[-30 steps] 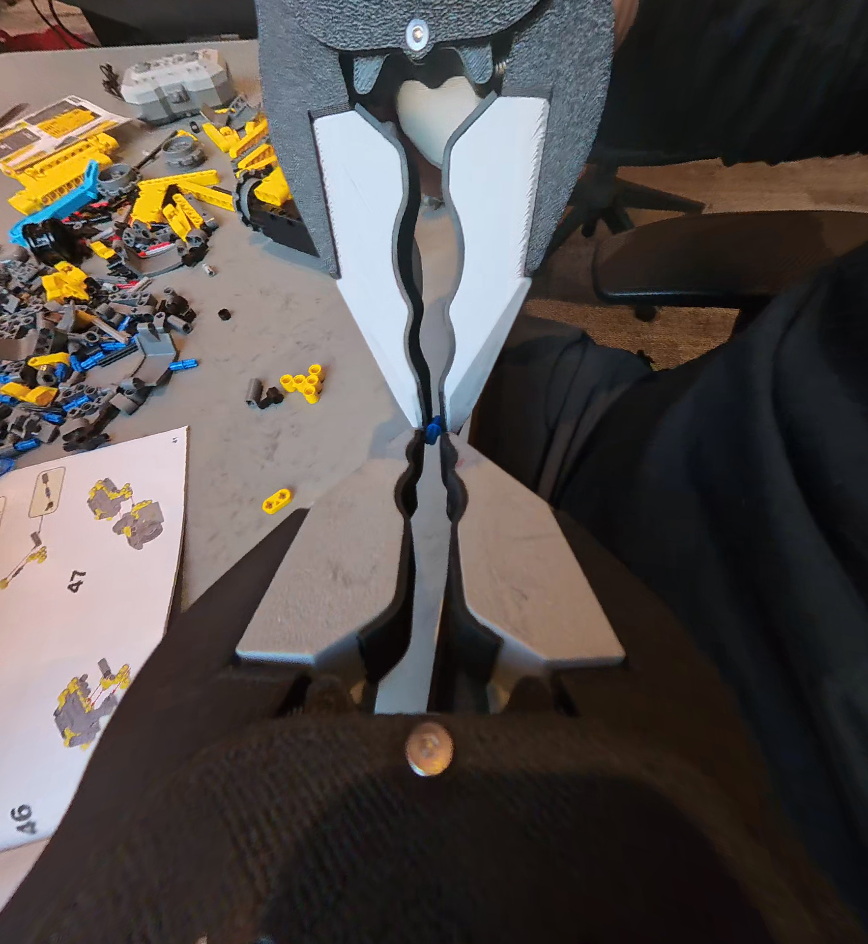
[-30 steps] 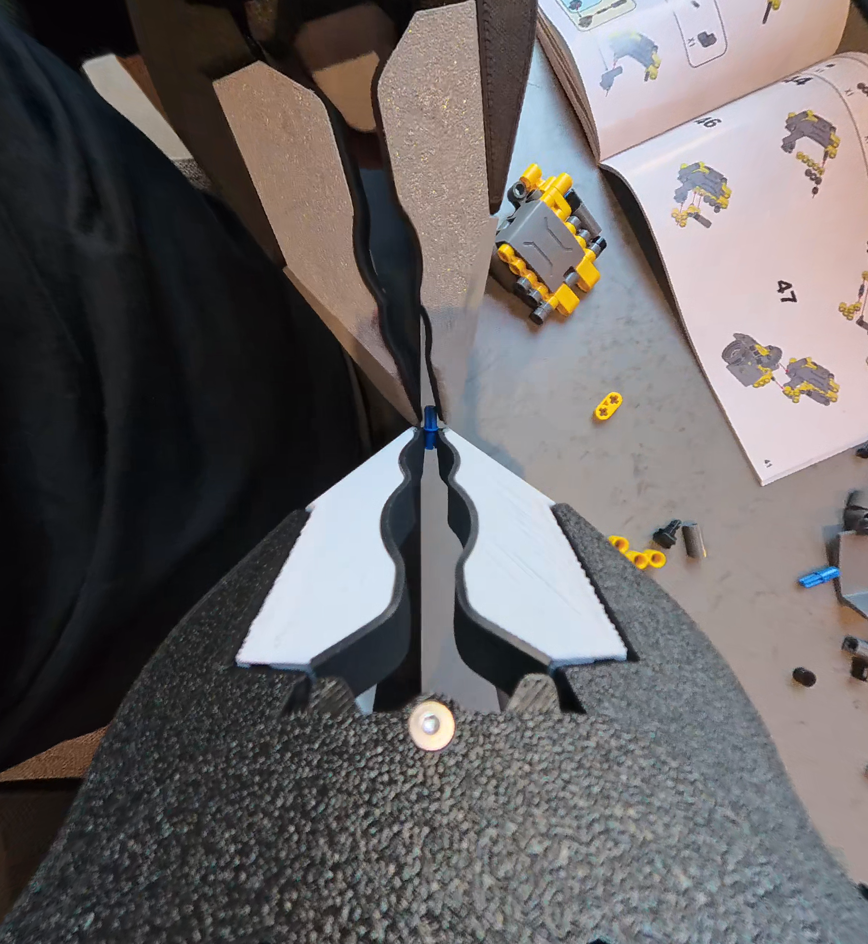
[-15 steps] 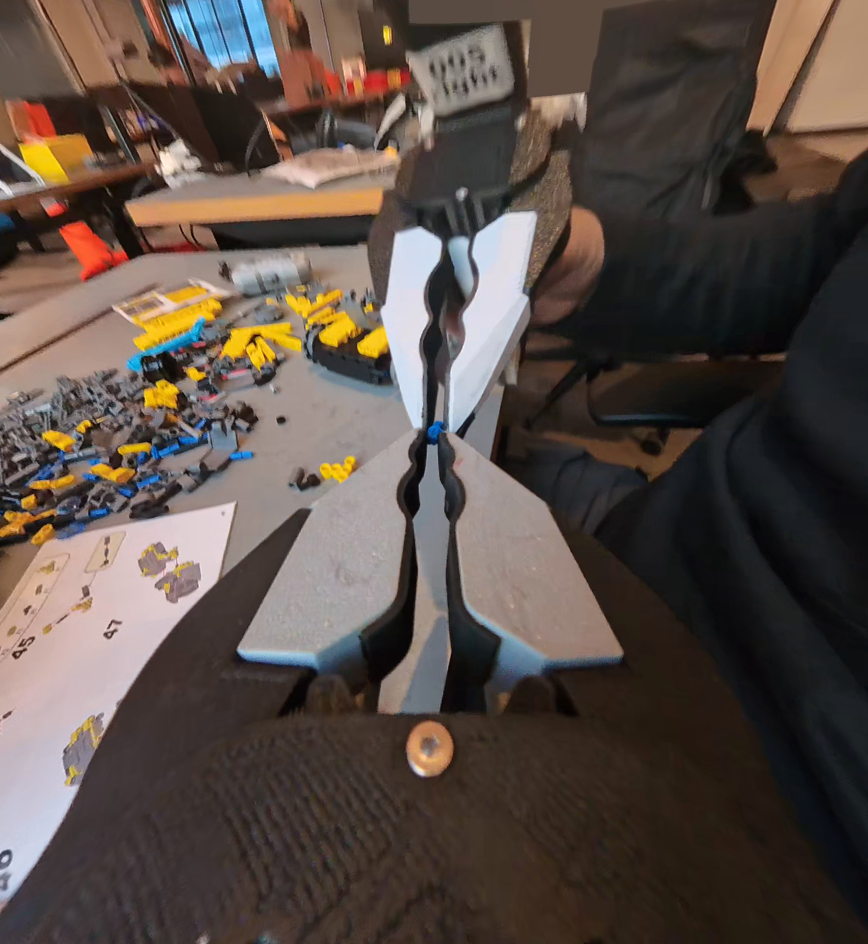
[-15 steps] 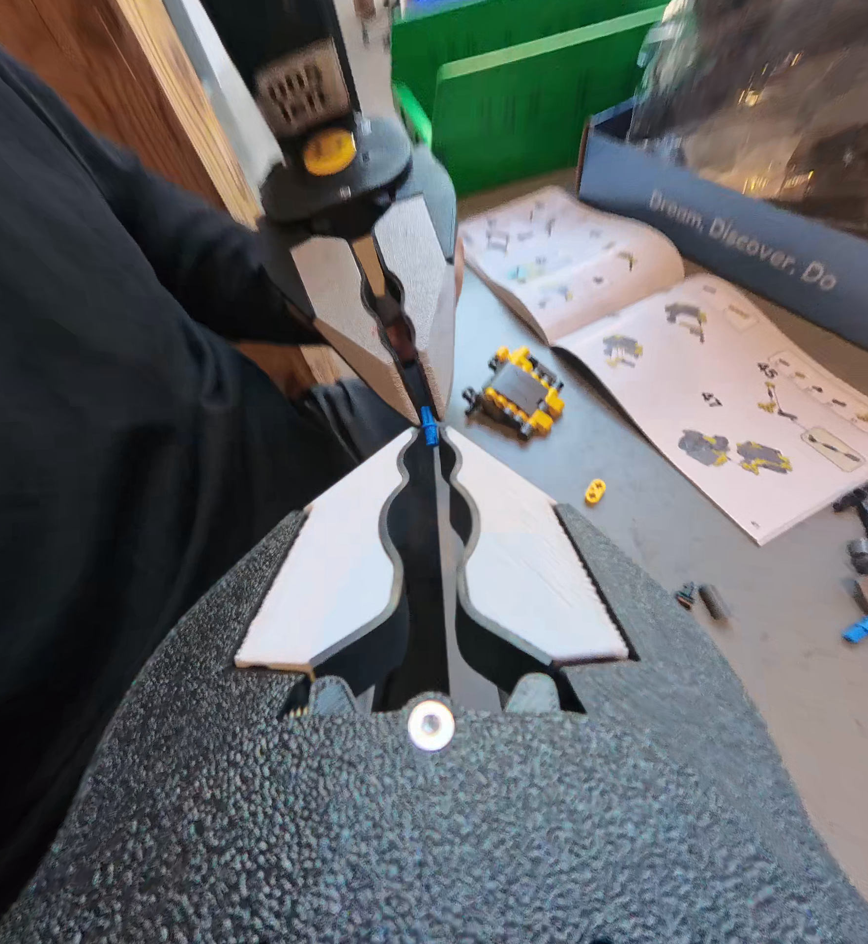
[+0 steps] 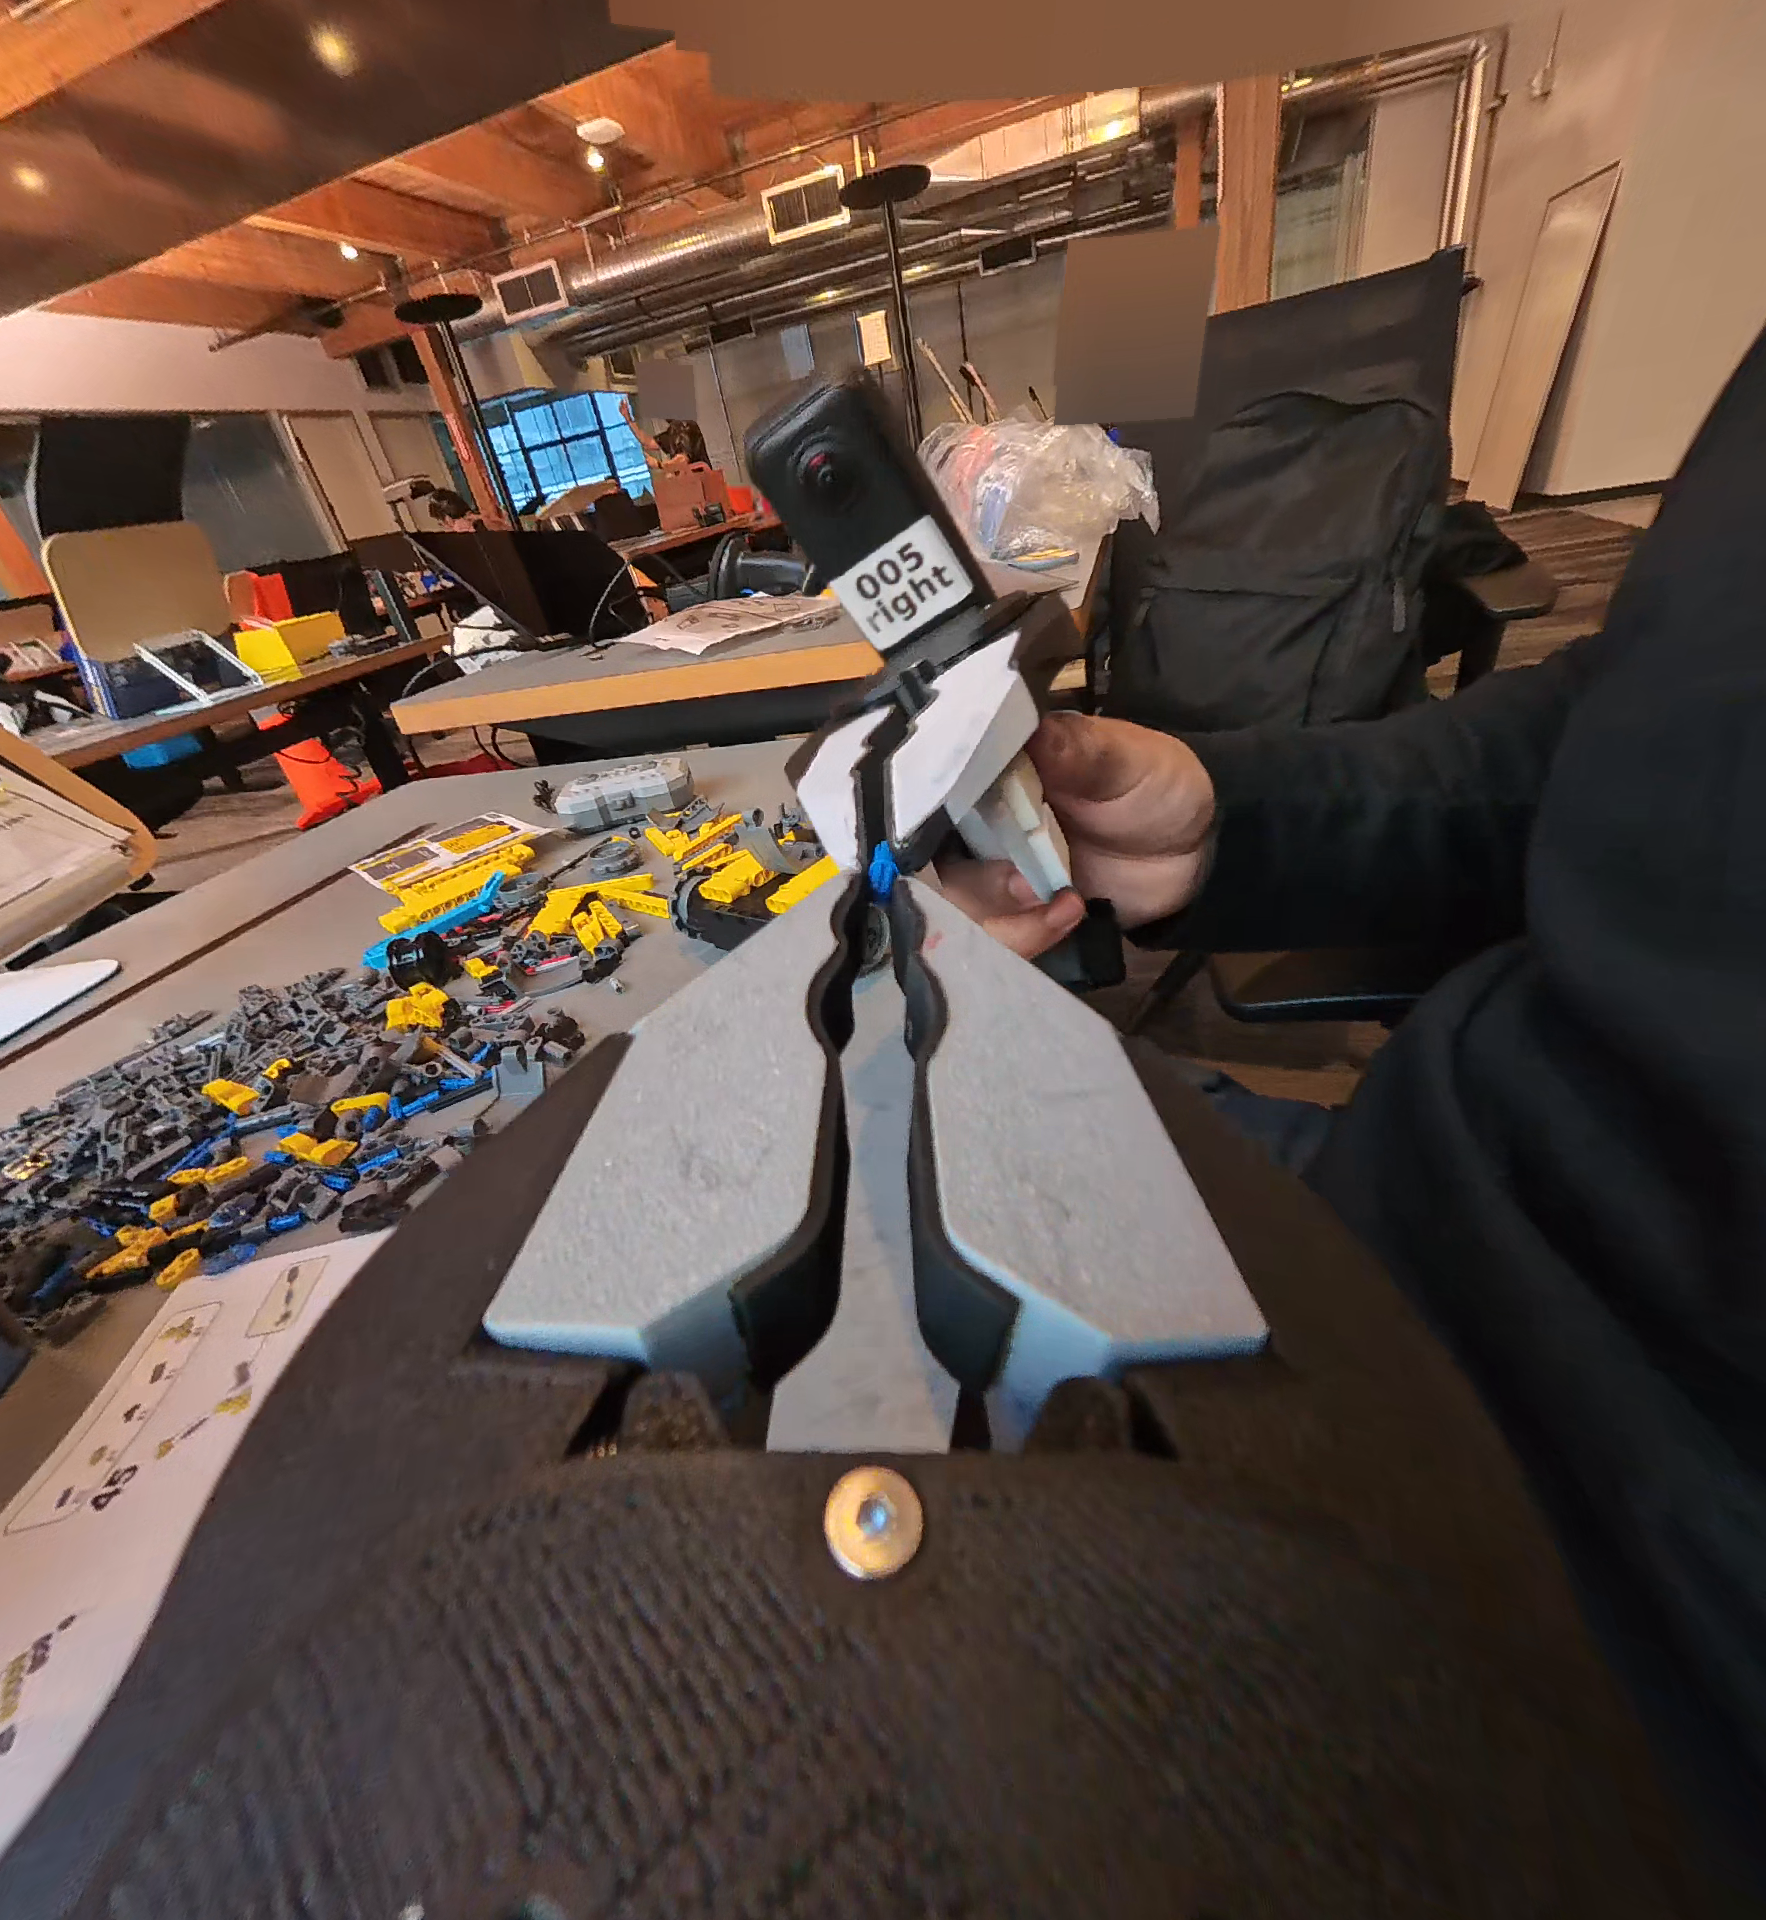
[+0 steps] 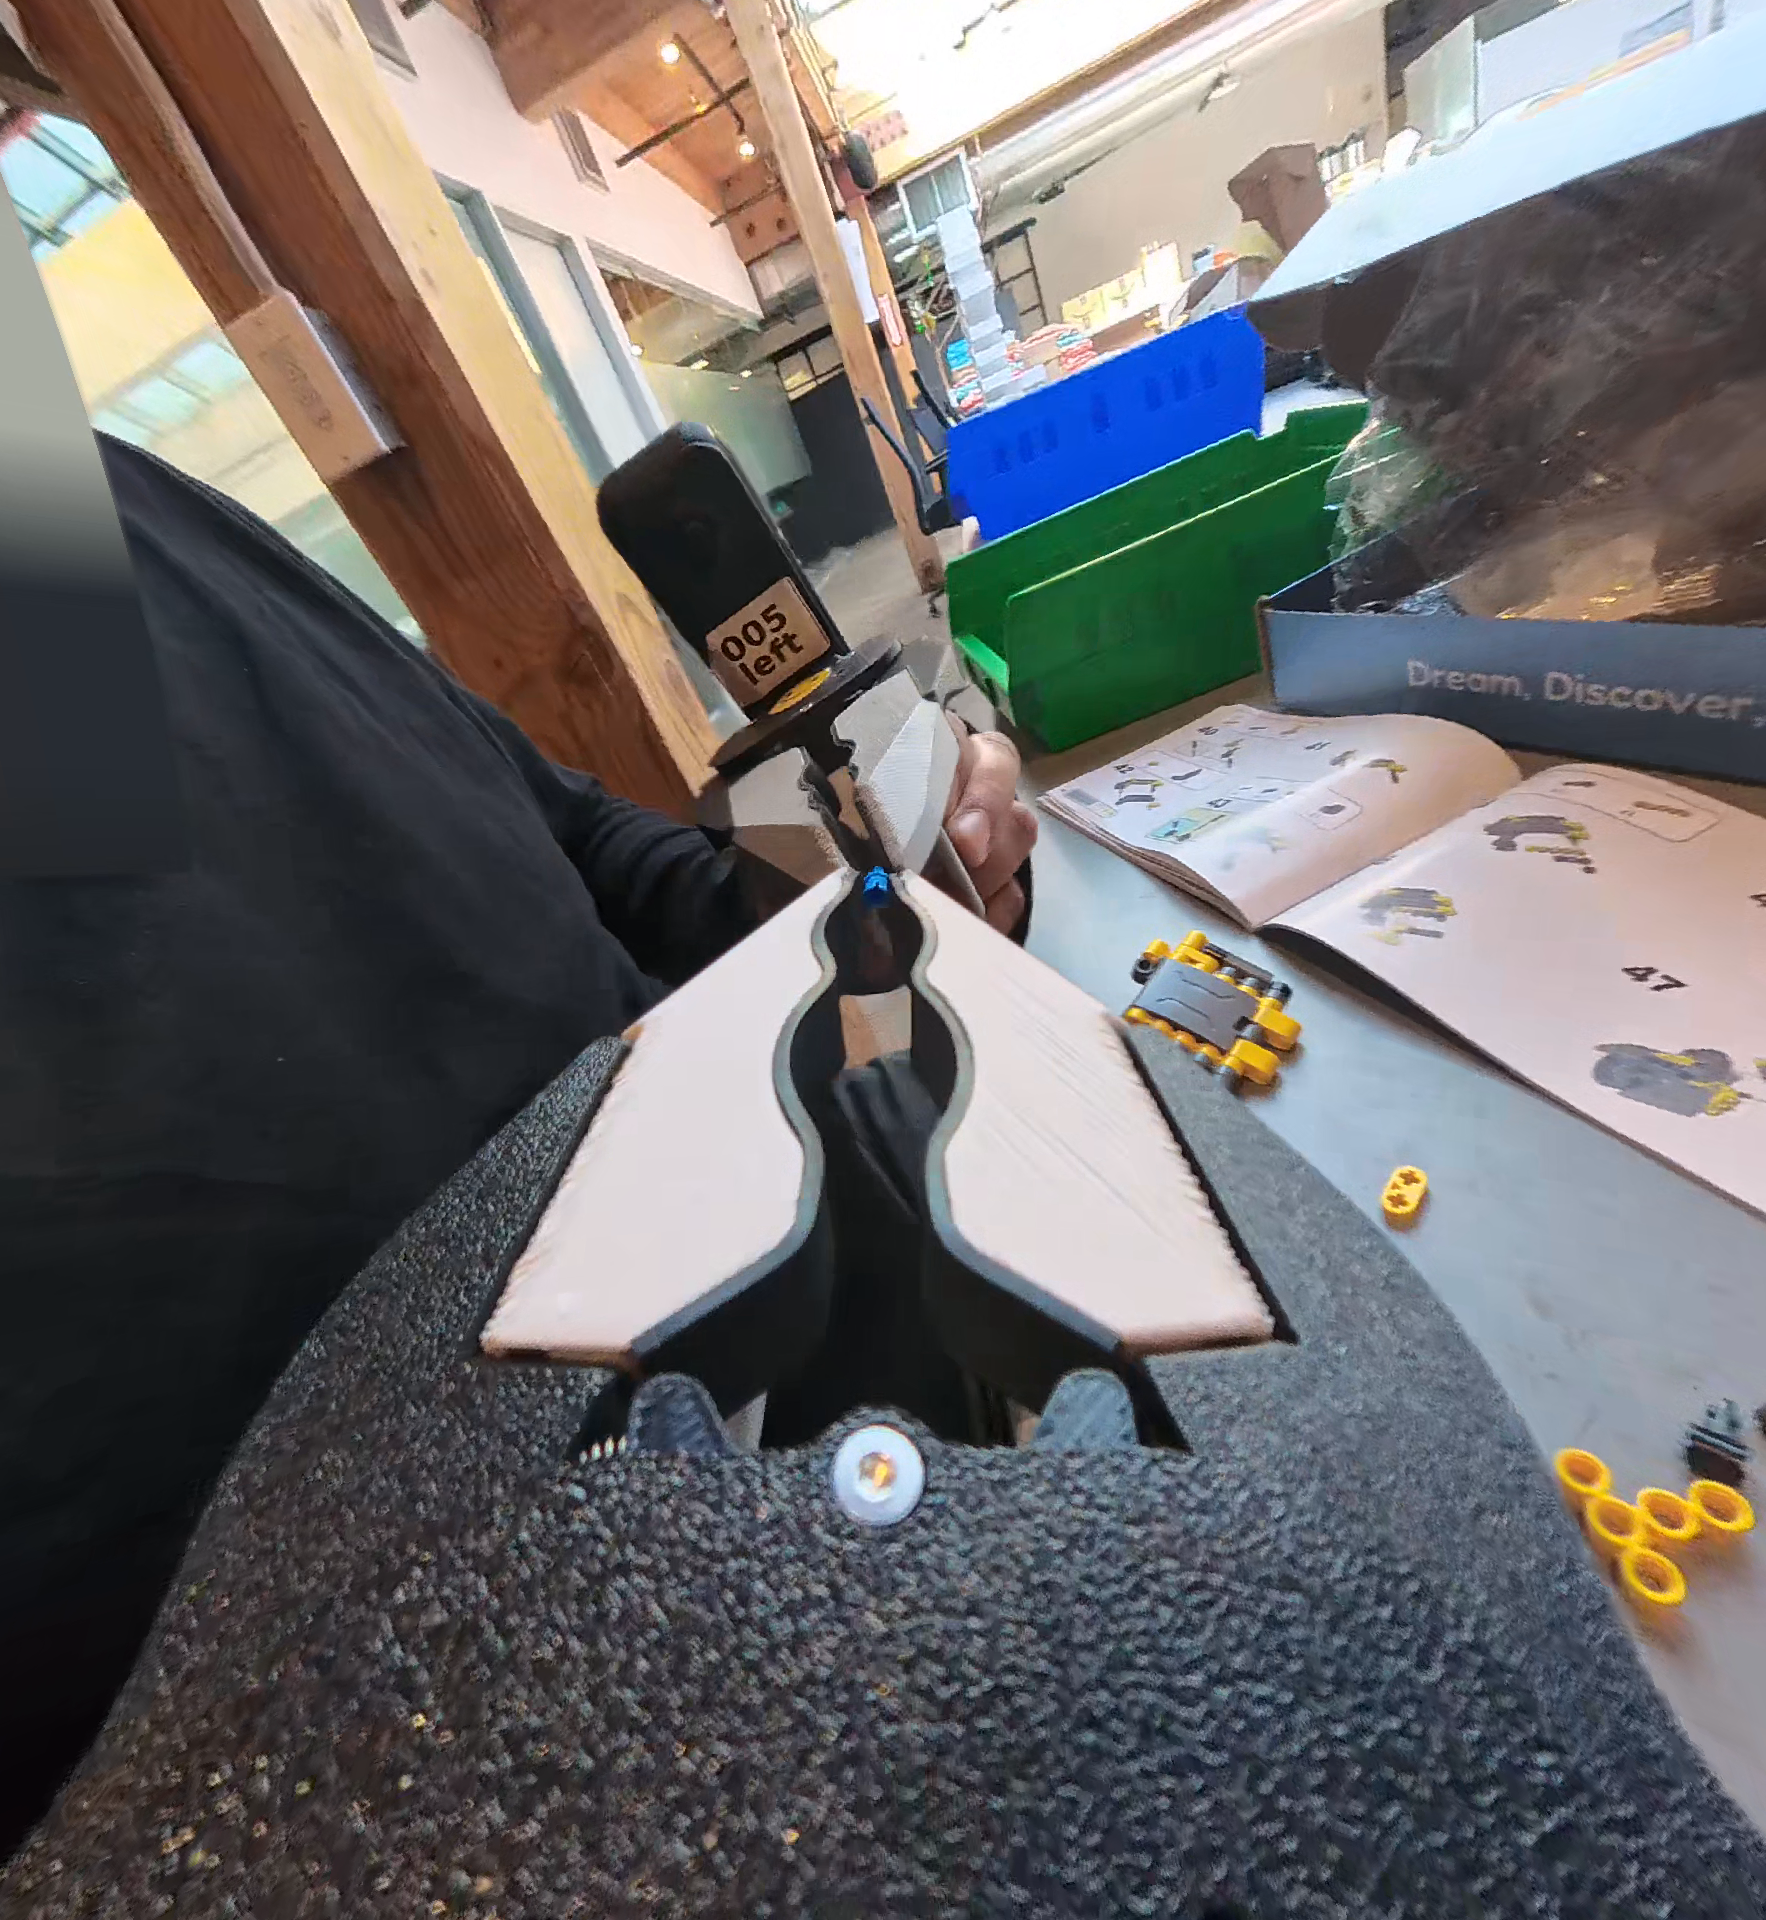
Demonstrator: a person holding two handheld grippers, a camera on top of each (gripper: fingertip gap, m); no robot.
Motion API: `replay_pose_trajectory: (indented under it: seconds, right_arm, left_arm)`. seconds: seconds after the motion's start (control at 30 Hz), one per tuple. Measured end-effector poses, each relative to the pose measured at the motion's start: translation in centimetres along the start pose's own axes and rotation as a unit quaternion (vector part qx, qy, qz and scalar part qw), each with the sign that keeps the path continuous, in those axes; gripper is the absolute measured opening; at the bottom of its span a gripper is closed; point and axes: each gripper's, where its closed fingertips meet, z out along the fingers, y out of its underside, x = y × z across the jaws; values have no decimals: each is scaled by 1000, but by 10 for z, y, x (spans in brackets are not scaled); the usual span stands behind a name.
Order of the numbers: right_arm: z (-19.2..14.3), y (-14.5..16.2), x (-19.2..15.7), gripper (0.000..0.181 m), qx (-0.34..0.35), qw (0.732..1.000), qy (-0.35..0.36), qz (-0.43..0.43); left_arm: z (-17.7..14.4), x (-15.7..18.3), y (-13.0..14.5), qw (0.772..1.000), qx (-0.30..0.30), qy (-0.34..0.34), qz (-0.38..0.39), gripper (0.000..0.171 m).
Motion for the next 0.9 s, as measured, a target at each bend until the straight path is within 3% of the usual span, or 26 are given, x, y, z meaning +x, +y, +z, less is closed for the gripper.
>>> replay_pose_trajectory:
  seconds: [0.07,0.17,0.23,0.33,0.43,0.53,0.7,0.9]
  right_arm:
    - [-2,1,6,3,-12,999,27,-16]
    - [-12,8,25,3,-58,993,99,-34]
    - [-25,13,43,3,-93,982,158,-38]
    - [-42,25,65,3,-142,964,220,-43]
    - [-48,36,74,3,-172,953,245,-48]
    - [-51,45,79,3,-192,944,263,-54]
    - [-61,52,83,3,-224,926,292,-83]
    - [-70,51,83,3,-212,928,297,-79]
  left_arm:
    - [3,-3,5,1000,-13,-2,-24,1]
    - [3,-22,26,991,-97,-24,-91,7]
    - [1,-39,50,971,-196,-39,-129,25]
    - [-2,-58,85,932,-328,-46,-150,25]
    - [1,-63,115,896,-413,-29,-160,23]
    - [8,-60,129,877,-445,-12,-182,19]
    - [9,-73,142,866,-477,-47,-142,26]
    - [6,-74,146,859,-496,-63,-110,34]
